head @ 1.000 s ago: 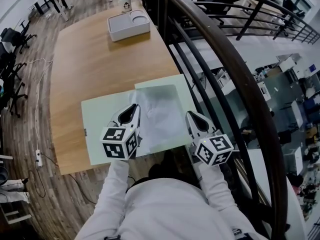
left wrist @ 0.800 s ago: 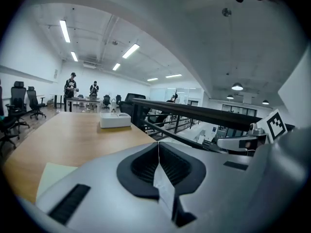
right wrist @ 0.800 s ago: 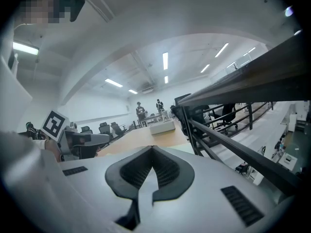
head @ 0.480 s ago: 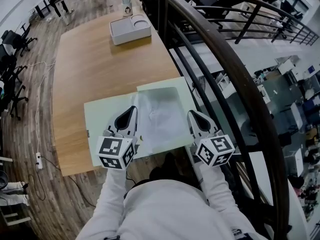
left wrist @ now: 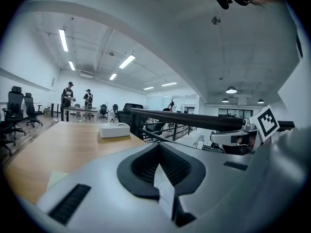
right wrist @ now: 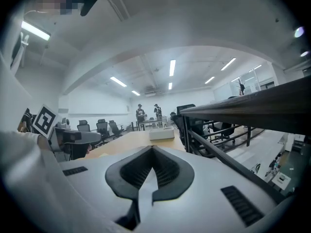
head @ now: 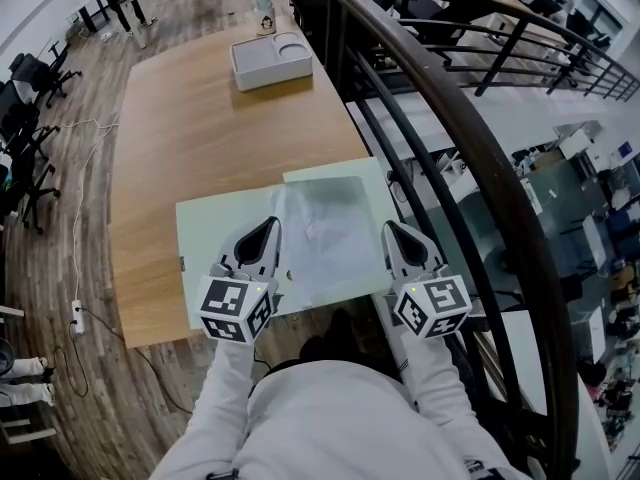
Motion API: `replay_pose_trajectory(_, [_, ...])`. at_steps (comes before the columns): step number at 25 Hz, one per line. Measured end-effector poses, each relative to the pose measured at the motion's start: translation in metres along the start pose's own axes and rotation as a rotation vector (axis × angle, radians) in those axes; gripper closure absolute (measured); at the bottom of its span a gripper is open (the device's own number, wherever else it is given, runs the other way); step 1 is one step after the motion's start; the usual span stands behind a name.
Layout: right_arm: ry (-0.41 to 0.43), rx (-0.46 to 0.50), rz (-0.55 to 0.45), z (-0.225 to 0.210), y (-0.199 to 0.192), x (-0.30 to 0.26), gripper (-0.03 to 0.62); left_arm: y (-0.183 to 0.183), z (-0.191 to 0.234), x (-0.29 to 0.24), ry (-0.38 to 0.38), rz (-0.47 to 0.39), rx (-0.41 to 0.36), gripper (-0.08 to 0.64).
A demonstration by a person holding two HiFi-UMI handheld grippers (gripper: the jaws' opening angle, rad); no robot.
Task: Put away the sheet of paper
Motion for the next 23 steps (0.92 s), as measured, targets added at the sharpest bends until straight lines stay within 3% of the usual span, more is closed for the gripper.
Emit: replay_pose_trajectory(23, [-0.014,0.013,-0.017,-0.012,0.007,0.001,0.566,-0.004,-0.002,-0.007,0.005,0.02,0.023,0.542])
Point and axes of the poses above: the fingertips, and each gripper's own axes: x backward along the fingers, z to its left, y out of its top, the point moved 6 cm from there along x, backward along the fingers, and after that the axes turned 15 degrees about y, right-handed, at the moved point
